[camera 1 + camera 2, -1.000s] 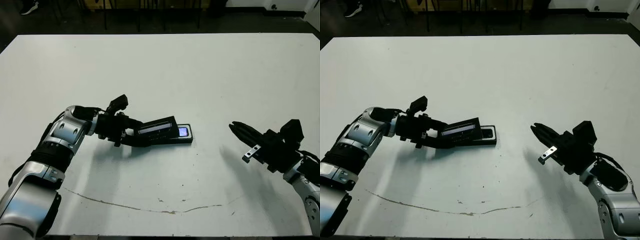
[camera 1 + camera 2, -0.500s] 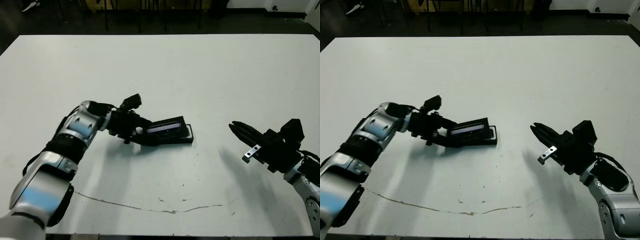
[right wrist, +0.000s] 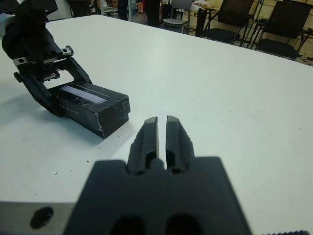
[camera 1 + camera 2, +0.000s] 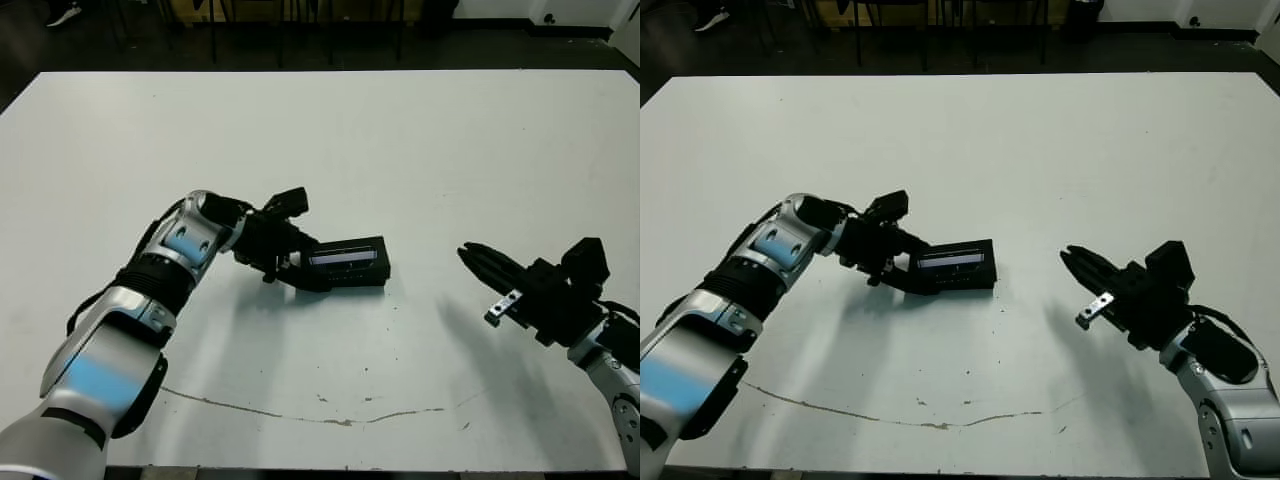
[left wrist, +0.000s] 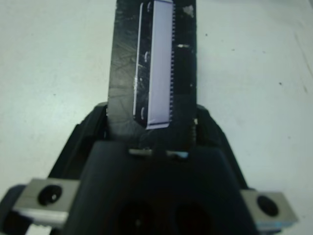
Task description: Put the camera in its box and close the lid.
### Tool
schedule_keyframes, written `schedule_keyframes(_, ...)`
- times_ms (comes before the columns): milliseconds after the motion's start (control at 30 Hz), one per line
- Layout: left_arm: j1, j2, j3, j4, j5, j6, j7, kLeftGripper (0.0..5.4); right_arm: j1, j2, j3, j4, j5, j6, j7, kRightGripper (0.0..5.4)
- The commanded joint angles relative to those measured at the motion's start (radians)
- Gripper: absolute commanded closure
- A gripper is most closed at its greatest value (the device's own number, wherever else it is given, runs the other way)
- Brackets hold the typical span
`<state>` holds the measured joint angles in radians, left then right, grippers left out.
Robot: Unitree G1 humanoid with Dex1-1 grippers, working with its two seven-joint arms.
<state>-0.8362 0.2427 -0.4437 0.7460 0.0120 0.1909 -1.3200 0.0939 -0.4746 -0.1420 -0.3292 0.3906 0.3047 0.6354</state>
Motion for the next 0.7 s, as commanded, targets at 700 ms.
schedule_keyframes(700,-0.011,0.005,-0.121,0.012,0.122,0.023,-0.038,2.64,0.008,-0.023,-0.002,0.022,0.005,0.026,0.004,5.40)
